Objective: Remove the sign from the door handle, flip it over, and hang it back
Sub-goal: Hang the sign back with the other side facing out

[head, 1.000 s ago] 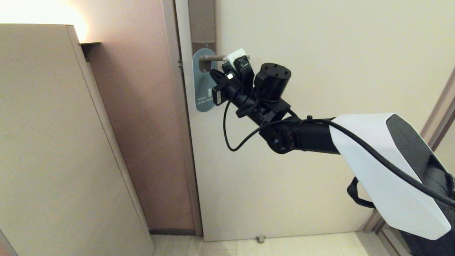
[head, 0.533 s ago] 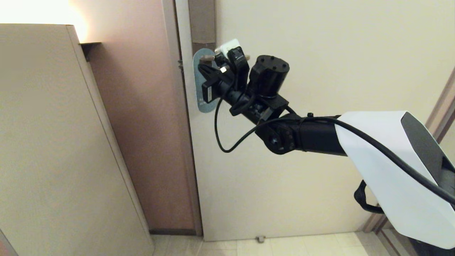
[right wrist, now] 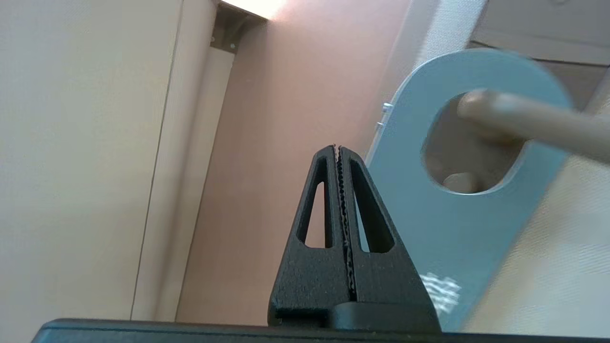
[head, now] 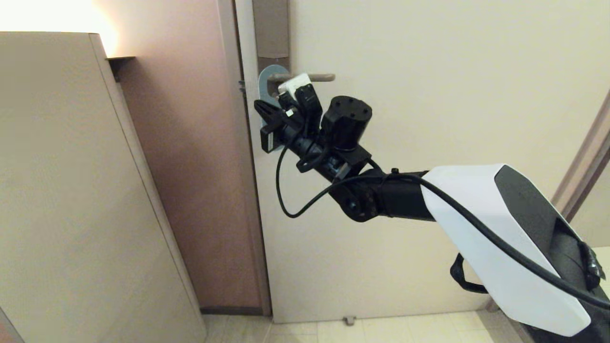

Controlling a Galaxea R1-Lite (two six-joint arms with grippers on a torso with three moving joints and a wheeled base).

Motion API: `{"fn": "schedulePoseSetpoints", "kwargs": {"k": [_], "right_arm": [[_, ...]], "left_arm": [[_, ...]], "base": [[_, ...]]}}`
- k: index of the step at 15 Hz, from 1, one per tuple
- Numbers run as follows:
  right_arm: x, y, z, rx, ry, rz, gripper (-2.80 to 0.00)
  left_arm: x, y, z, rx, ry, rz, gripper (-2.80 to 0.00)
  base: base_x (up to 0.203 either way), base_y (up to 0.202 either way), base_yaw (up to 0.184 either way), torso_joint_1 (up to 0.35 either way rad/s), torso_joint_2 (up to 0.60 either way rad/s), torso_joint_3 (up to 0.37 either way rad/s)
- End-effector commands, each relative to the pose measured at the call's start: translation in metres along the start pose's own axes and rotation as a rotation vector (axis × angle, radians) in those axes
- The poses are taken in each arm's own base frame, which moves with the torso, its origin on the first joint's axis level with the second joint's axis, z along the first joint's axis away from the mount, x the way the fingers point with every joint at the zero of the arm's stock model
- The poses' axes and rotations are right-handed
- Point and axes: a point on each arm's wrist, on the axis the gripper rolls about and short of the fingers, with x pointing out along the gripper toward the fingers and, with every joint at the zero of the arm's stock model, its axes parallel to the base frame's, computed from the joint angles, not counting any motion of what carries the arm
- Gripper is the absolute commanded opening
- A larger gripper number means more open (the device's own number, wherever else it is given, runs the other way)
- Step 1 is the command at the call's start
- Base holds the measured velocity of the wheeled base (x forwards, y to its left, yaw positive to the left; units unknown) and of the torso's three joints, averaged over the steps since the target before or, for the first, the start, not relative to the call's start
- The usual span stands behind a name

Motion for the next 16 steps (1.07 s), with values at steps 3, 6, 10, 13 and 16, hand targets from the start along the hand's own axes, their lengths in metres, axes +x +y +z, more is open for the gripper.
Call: {"fn": "schedulePoseSetpoints", "kwargs": {"k": [3,6,10,13,16], "right_arm": [[-0.0008,0.002,-0.0188,-0.008,-0.037,-0.011,-2.8],[-0.0021,-0.0036,-0.0207,-0.019,-0.062,-0.03,-2.8],[-0.0022,-0.0052,-0.0184,-0.022,-0.068,-0.032,-2.8],[-0.0023,-0.0057,-0.0152,-0.028,-0.078,-0.033,-2.8],[-0.0023,-0.006,-0.0134,-0.03,-0.083,-0.031,-2.8]], "left_arm": [[0.0,0.0,0.0,0.0,0.0,-0.001,-2.8],[0.0,0.0,0.0,0.0,0.0,0.001,-2.8],[0.0,0.0,0.0,0.0,0.0,-0.001,-2.8],[0.0,0.0,0.0,0.0,0.0,0.001,-2.8],[0.0,0.0,0.0,0.0,0.0,-0.001,-2.8]], "base": [[0.0,0.0,0.0,0.0,0.0,0.0],[0.0,0.0,0.0,0.0,0.0,0.0],[0.0,0.0,0.0,0.0,0.0,0.0],[0.0,0.0,0.0,0.0,0.0,0.0],[0.0,0.0,0.0,0.0,0.0,0.0]]}}
